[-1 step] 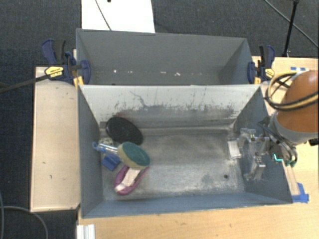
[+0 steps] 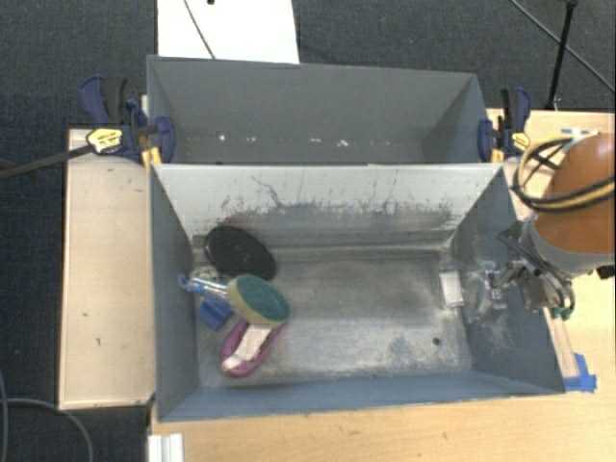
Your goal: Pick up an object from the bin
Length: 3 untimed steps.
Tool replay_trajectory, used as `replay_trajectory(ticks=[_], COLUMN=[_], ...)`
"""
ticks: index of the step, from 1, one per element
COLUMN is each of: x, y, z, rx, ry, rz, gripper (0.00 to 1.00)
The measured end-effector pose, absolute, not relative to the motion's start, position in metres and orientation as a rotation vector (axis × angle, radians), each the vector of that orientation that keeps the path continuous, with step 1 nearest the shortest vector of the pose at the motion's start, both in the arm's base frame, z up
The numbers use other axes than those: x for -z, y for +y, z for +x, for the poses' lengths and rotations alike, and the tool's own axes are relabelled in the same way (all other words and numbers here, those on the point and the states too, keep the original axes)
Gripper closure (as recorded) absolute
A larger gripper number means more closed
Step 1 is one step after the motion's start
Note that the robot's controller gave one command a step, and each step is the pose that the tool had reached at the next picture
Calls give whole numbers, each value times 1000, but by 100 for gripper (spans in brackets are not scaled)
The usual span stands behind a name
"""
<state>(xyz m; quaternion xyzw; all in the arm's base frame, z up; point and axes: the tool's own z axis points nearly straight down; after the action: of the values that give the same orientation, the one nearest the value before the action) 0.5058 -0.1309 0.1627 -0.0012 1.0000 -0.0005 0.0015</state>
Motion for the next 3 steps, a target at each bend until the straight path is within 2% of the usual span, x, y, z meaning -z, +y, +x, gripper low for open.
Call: replay_trajectory(ticks=[1,2,3], x=[-285,-270,-280], y=[-144,-149,-139], z=[532,531,540], rx=[4,1,2], ry=[3123,3122,3096], rz=[179,-335,-493], gripper=[100,100,100])
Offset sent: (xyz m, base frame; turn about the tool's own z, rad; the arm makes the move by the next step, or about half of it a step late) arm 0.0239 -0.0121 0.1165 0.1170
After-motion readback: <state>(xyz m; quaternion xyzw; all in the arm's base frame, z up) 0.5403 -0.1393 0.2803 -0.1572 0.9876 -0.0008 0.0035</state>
